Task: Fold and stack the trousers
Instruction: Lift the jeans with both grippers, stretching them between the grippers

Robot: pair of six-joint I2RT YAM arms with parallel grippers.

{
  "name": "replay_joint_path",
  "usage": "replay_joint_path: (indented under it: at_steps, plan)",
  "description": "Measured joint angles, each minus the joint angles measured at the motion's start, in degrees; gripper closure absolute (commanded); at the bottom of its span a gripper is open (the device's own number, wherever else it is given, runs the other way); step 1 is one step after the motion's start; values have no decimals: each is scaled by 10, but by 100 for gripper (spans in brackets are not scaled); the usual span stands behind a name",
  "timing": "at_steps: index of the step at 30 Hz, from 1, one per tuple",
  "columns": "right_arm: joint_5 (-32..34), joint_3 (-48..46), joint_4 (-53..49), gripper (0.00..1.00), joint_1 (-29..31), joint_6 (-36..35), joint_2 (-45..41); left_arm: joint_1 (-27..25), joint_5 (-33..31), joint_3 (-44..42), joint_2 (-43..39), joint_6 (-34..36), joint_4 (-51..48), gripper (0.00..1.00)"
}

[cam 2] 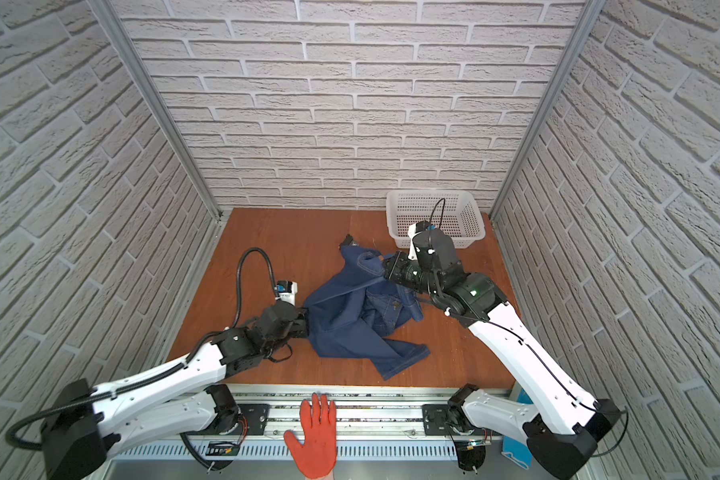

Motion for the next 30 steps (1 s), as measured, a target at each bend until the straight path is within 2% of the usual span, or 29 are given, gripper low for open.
replay_joint_path:
  at_steps: [5,10,14,19,25,30]
  plan:
    - [10,64,-53,95,3,-32,-3,76,13,122,-83,97,-85,100]
    - [-12,153,-88,94,15,-68,17,130,55,262,-101,202,-165,100]
    - [-31,210,-112,95,16,-97,33,151,78,349,-72,286,-231,100]
    - [-42,281,-147,95,16,-136,71,191,92,417,-5,375,-267,100]
    - [-17,364,-204,95,16,-185,141,242,122,501,75,445,-290,100]
    - [16,410,-233,95,16,-214,171,252,133,560,115,480,-292,100]
